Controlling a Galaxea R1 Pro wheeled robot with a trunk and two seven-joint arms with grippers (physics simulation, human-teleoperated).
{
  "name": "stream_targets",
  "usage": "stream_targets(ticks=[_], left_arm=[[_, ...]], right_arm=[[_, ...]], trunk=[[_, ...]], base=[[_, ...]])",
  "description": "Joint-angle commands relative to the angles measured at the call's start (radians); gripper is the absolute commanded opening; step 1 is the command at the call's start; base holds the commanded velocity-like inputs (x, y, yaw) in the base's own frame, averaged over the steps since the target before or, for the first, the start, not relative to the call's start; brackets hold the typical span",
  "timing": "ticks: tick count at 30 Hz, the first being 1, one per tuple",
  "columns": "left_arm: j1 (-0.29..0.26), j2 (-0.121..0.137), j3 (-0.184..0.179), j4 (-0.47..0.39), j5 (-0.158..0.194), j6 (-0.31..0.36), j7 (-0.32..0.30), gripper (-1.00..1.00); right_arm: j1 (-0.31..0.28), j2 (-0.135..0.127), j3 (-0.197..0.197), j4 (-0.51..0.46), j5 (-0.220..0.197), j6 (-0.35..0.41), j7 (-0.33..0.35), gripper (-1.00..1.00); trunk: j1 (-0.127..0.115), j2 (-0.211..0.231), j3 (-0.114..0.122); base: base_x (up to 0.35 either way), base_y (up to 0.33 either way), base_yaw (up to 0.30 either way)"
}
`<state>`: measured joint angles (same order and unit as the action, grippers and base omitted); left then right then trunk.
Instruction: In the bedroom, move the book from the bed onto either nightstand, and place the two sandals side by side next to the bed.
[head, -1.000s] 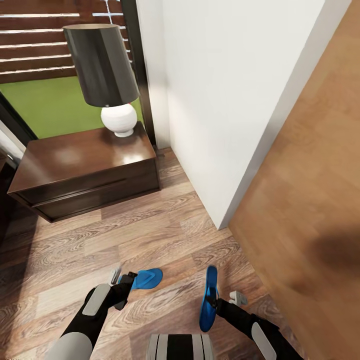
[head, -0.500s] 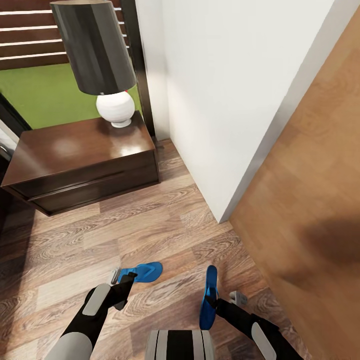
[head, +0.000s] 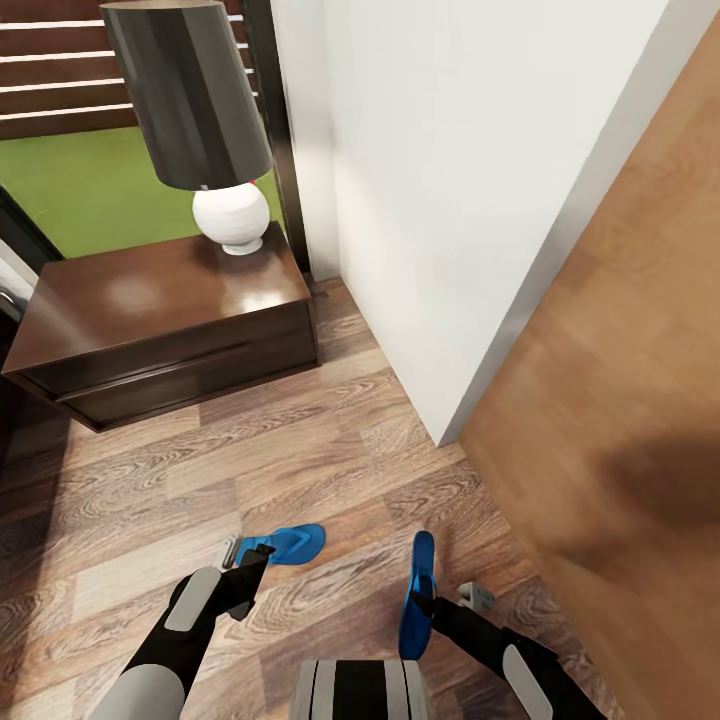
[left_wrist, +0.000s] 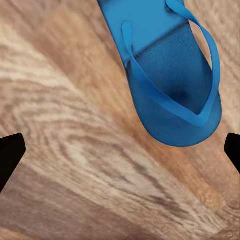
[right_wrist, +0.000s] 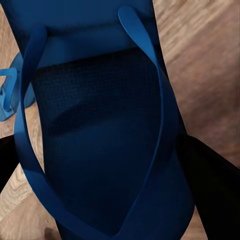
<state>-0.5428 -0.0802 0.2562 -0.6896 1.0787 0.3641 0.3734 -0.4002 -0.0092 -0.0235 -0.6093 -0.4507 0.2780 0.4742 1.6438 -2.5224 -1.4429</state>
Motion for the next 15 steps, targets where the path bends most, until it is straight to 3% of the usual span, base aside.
stream_targets(ticks=[1, 10, 15], left_arm=[[0.0, -0.001, 0.005, -0.002, 0.009, 0.004, 0.007, 1.0], [0.0, -0.001, 0.005, -0.002, 0.009, 0.004, 0.007, 1.0], [0.0, -0.001, 0.005, -0.002, 0.009, 0.004, 0.007, 1.0]], right_arm=[[0.0, 0.0, -0.002, -0.001, -0.009, 0.009, 0.003, -1.0], [0.0, 0.0, -0.003, -0.001, -0.009, 0.009, 0.003, -1.0], [0.0, 0.0, -0.003, 0.0, -0.009, 0.009, 0.003, -1.0]], trunk=[[0.0, 0.0, -0.001], [0.0, 0.0, -0.001], [0.002, -0.001, -0.02]], base=[[0.0, 0.0, 0.0], [0.0, 0.0, 0.0], [0.0, 0.0, 0.0]])
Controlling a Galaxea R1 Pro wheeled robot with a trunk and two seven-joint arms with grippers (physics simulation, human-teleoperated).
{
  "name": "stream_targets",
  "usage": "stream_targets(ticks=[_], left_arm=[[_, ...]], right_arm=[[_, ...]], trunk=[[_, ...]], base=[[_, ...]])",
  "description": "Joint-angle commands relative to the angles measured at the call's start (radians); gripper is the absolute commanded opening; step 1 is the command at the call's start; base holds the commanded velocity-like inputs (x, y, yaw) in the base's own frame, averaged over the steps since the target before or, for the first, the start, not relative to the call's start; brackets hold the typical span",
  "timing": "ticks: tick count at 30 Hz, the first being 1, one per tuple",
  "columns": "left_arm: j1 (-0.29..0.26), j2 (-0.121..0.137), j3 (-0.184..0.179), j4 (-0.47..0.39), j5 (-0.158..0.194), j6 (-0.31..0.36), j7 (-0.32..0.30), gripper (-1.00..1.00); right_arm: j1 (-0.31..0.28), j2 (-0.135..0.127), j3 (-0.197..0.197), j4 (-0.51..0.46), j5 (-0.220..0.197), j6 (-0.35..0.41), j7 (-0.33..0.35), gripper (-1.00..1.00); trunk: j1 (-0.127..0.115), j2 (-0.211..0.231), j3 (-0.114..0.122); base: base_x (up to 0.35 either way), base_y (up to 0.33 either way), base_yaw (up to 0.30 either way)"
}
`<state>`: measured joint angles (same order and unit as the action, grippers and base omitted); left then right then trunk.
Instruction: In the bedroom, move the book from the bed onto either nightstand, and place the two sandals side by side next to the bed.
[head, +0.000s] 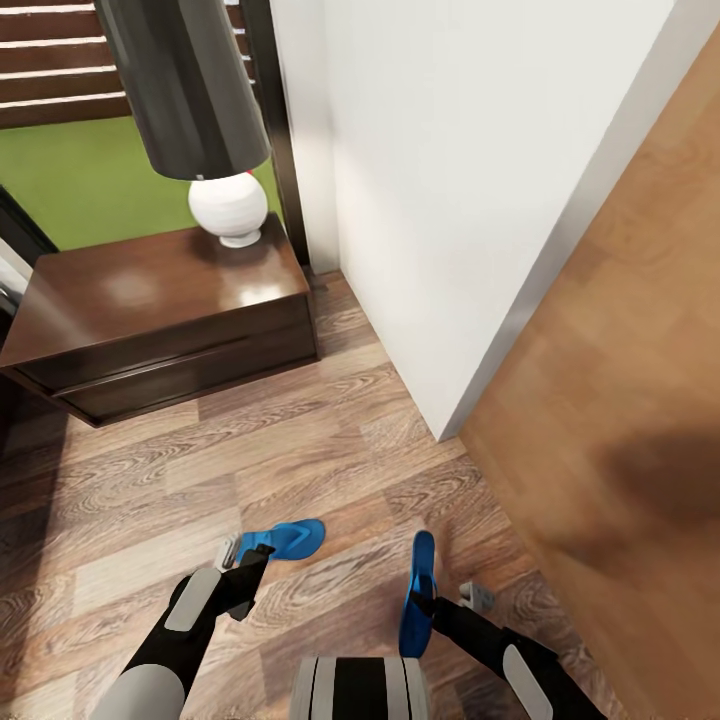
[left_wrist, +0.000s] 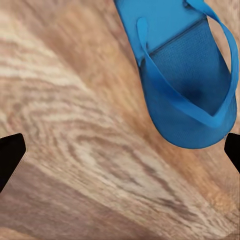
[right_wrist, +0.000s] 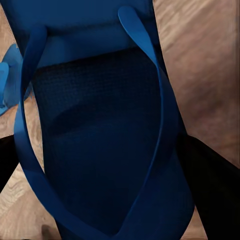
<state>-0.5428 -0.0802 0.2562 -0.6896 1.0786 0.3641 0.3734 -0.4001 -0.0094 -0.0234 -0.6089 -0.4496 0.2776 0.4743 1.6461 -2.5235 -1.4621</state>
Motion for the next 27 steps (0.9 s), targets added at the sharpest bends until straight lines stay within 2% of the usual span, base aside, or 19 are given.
stream_targets(ticks=[1, 20, 27], left_arm=[[0.0, -0.001, 0.005, -0.002, 0.009, 0.004, 0.007, 1.0], [0.0, -0.001, 0.005, -0.002, 0.009, 0.004, 0.007, 1.0], [0.0, -0.001, 0.005, -0.002, 0.009, 0.004, 0.007, 1.0]], right_arm=[[0.0, 0.0, -0.003, -0.001, -0.011, 0.01, 0.003, -1.0], [0.0, 0.0, -0.003, -0.001, -0.011, 0.009, 0.003, -1.0], [0.0, 0.0, -0.003, -0.001, -0.011, 0.009, 0.003, -1.0]], trunk=[[0.0, -0.001, -0.005], [0.009, -0.005, -0.078], [0.009, -0.005, -0.078]], base=[[0.0, 0.0, 0.0], [0.0, 0.0, 0.0], [0.0, 0.0, 0.0]])
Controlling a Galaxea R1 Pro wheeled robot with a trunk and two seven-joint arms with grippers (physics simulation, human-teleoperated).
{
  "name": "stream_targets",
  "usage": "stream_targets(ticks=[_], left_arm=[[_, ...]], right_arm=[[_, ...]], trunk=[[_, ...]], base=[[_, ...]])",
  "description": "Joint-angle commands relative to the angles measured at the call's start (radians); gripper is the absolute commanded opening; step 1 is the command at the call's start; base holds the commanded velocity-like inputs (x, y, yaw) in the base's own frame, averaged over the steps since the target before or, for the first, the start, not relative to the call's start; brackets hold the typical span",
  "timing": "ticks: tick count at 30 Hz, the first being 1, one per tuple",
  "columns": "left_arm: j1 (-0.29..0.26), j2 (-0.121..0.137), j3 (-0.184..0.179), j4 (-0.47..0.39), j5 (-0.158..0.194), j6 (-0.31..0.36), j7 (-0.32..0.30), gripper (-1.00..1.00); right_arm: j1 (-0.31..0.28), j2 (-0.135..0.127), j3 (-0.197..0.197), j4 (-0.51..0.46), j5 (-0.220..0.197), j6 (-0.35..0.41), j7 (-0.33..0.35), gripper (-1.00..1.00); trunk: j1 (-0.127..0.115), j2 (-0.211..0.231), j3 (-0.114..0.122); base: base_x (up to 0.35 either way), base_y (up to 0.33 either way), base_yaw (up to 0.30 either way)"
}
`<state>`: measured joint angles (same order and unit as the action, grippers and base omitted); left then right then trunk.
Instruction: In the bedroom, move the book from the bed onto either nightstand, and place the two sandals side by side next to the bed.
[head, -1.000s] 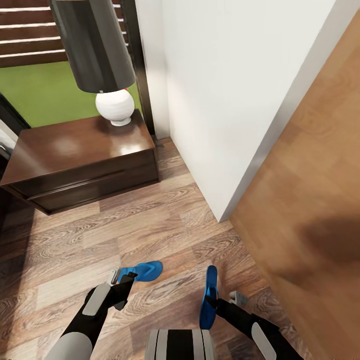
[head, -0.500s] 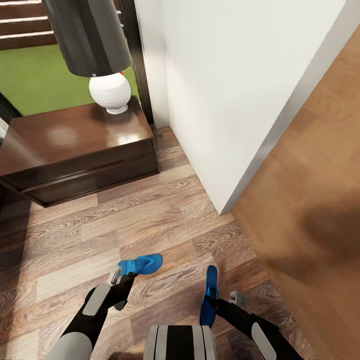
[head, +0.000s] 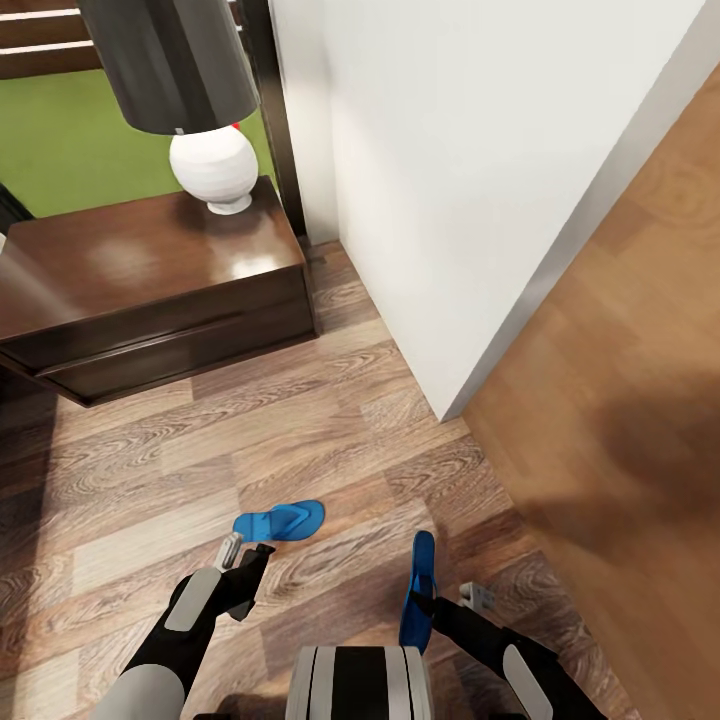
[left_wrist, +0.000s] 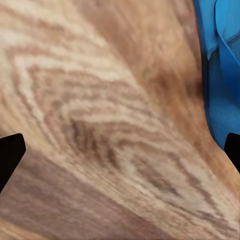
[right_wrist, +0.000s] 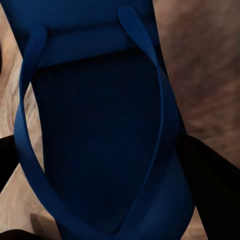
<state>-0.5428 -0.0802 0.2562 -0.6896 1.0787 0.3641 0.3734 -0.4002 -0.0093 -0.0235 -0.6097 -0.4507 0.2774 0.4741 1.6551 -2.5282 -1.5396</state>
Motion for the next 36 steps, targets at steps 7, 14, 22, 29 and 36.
stream_targets(ticks=[7, 14, 22, 29, 36], left_arm=[[0.0, -0.001, 0.005, -0.002, 0.009, 0.004, 0.007, 1.0], [0.0, -0.001, 0.005, -0.002, 0.009, 0.004, 0.007, 1.0], [0.0, -0.001, 0.005, -0.002, 0.009, 0.004, 0.007, 1.0], [0.0, -0.001, 0.005, -0.002, 0.009, 0.004, 0.007, 1.0], [0.0, -0.002, 0.004, -0.002, 0.008, 0.004, 0.007, 1.0]], right_arm=[[0.0, 0.0, -0.003, -0.001, -0.01, 0.009, 0.003, -1.0], [0.0, 0.0, -0.003, -0.001, -0.01, 0.009, 0.003, -1.0], [0.0, 0.0, -0.003, -0.001, -0.01, 0.009, 0.003, -1.0], [0.0, -0.001, -0.004, -0.009, -0.01, 0.01, 0.004, -1.0], [0.0, -0.001, -0.005, -0.166, -0.025, 0.03, 0.001, -1.0]], trunk=[[0.0, 0.0, -0.001], [0.0, 0.0, -0.001], [0.003, -0.002, -0.032], [0.007, -0.004, -0.059], [0.01, -0.005, -0.086]], base=[[0.0, 0.0, 0.0], [0.0, 0.0, 0.0], [0.0, 0.0, 0.0], [0.0, 0.0, 0.0], [0.0, 0.0, 0.0]])
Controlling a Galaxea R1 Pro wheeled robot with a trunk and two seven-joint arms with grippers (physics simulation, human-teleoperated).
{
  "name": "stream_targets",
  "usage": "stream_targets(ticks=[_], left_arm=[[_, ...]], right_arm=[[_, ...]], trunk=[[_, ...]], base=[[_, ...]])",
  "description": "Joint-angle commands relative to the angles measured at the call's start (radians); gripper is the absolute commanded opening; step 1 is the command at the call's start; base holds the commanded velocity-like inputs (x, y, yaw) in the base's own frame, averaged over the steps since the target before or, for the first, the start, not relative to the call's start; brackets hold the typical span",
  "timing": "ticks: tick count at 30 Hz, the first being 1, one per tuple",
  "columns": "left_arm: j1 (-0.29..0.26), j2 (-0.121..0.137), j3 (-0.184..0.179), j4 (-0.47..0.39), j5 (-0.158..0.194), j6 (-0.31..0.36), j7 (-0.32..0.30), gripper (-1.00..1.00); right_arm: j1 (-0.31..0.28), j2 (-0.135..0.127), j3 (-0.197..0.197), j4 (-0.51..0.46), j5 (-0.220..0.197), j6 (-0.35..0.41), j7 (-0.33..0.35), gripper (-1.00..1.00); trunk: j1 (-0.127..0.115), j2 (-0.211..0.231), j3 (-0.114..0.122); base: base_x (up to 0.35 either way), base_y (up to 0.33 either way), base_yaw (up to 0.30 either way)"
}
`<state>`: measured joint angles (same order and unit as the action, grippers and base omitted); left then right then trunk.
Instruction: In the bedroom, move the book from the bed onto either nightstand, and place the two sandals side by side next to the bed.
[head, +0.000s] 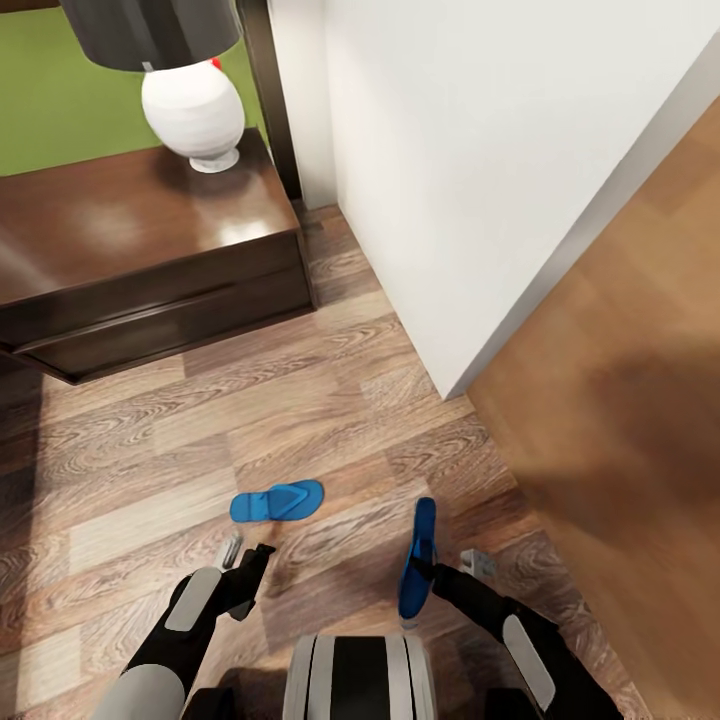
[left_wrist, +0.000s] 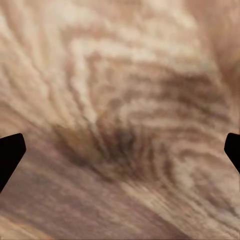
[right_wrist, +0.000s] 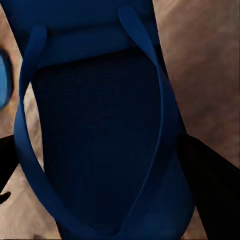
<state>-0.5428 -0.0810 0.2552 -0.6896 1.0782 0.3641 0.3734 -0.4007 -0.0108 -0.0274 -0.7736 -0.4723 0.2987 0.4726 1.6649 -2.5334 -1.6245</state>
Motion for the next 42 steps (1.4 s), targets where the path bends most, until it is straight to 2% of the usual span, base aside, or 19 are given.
stream_targets(ticks=[1, 2, 4, 10, 13, 14, 15, 16, 17, 18, 19, 21, 25, 29, 30, 32, 34, 36, 42], left_arm=[[0.0, -0.001, 0.004, -0.002, 0.009, 0.004, 0.007, 1.0], [0.0, -0.001, 0.004, -0.002, 0.009, 0.004, 0.007, 1.0], [0.0, -0.001, 0.004, -0.003, 0.008, 0.004, 0.007, 1.0], [0.0, 0.0, 0.004, -0.004, 0.008, 0.004, 0.007, 1.0], [0.0, -0.001, 0.004, -0.004, 0.008, 0.004, 0.006, 1.0], [0.0, -0.001, 0.004, -0.004, 0.008, 0.004, 0.006, 1.0], [0.0, -0.002, 0.003, -0.004, 0.008, 0.004, 0.006, 1.0], [0.0, -0.002, 0.003, -0.004, 0.008, 0.004, 0.005, 1.0], [0.0, -0.002, 0.003, -0.004, 0.008, 0.004, 0.005, 1.0], [0.0, -0.002, 0.003, -0.004, 0.008, 0.004, 0.004, 1.0], [0.0, -0.002, 0.003, -0.005, 0.008, 0.004, 0.004, 1.0], [0.0, -0.002, 0.002, -0.005, 0.008, 0.004, 0.003, 1.0], [0.0, -0.003, 0.0, -0.009, 0.008, 0.004, 0.004, 1.0], [0.0, -0.003, 0.0, -0.117, 0.009, 0.013, 0.013, 1.0], [0.0, -0.002, 0.0, -0.165, 0.009, 0.029, 0.022, 1.0], [0.0, -0.003, -0.001, -0.208, 0.009, 0.044, 0.042, 1.0], [-0.001, -0.004, -0.001, -0.276, 0.009, 0.055, 0.092, 1.0], [-0.006, -0.005, -0.001, -0.309, 0.009, 0.056, 0.116, 1.0], [-0.016, -0.009, -0.005, -0.339, 0.009, 0.048, 0.143, 1.0]], right_arm=[[0.0, 0.0, -0.002, -0.048, -0.015, 0.024, 0.001, -1.0], [0.0, 0.0, -0.002, -0.07, -0.022, 0.033, 0.001, -1.0], [0.0, 0.0, -0.002, -0.167, -0.071, 0.078, -0.001, -1.0], [0.0, 0.001, -0.003, -0.256, -0.141, 0.102, -0.002, -1.0], [0.0, 0.001, -0.002, -0.259, -0.251, 0.106, -0.002, -1.0], [0.0, 0.0, -0.002, -0.259, -0.322, 0.107, -0.002, -1.0], [0.0, -0.001, -0.002, -0.259, -0.373, 0.108, -0.002, -1.0], [0.0, -0.001, -0.002, -0.259, -0.398, 0.108, -0.002, -1.0], [0.0, -0.003, -0.002, -0.259, -0.448, 0.109, -0.002, -1.0], [0.001, -0.006, -0.002, -0.259, -0.539, 0.112, -0.002, -1.0], [0.001, -0.006, -0.002, -0.259, -0.575, 0.115, -0.002, -1.0], [0.002, -0.007, -0.002, -0.259, -0.619, 0.119, -0.002, -1.0], [0.002, -0.007, -0.002, -0.259, -0.641, 0.121, -0.002, -1.0], [0.002, -0.007, -0.002, -0.259, -0.648, 0.122, -0.002, -1.0], [0.002, -0.006, -0.002, -0.259, -0.649, 0.121, -0.002, -1.0], [0.002, -0.006, -0.002, -0.259, -0.649, 0.12, -0.001, -1.0], [0.002, -0.006, -0.002, -0.259, -0.649, 0.12, -0.001, -1.0], [0.002, -0.006, -0.001, -0.259, -0.649, 0.12, -0.001, -1.0], [0.002, -0.004, 0.0, -0.258, -0.649, 0.12, 0.0, -1.0]], trunk=[[0.0, 0.0, -0.005], [0.001, -0.001, -0.009], [0.002, -0.001, -0.016], [0.004, -0.003, -0.039], [0.006, -0.003, -0.051], [0.006, -0.003, -0.051], [0.006, -0.003, -0.051], [0.006, -0.003, -0.051], [0.006, -0.003, -0.051], [0.006, -0.003, -0.051], [0.006, -0.003, -0.051], [0.006, -0.003, -0.051], [0.006, -0.003, -0.051], [0.006, -0.003, -0.051], [0.006, -0.003, -0.051], [0.006, -0.003, -0.051], [0.006, -0.003, -0.051], [0.006, -0.003, -0.051], [0.006, -0.003, -0.051]], base=[[0.0, 0.0, 0.0], [0.0, 0.0, 0.0], [0.0, 0.0, 0.0], [0.0, 0.0, 0.0], [0.0, 0.0, 0.0], [0.0, 0.0, 0.0], [0.0, 0.0, 0.0], [0.0, 0.0, 0.0], [0.0, 0.0, 0.0], [0.0, 0.0, 0.0], [0.0, 0.0, 0.0], [0.0, 0.0, 0.0], [0.0, 0.0, 0.0], [0.0, 0.0, 0.0], [0.0, 0.0, 0.0], [0.0, 0.0, 0.0], [0.0, 0.0, 0.0], [0.0, 0.0, 0.0], [0.0, 0.0, 0.0]])
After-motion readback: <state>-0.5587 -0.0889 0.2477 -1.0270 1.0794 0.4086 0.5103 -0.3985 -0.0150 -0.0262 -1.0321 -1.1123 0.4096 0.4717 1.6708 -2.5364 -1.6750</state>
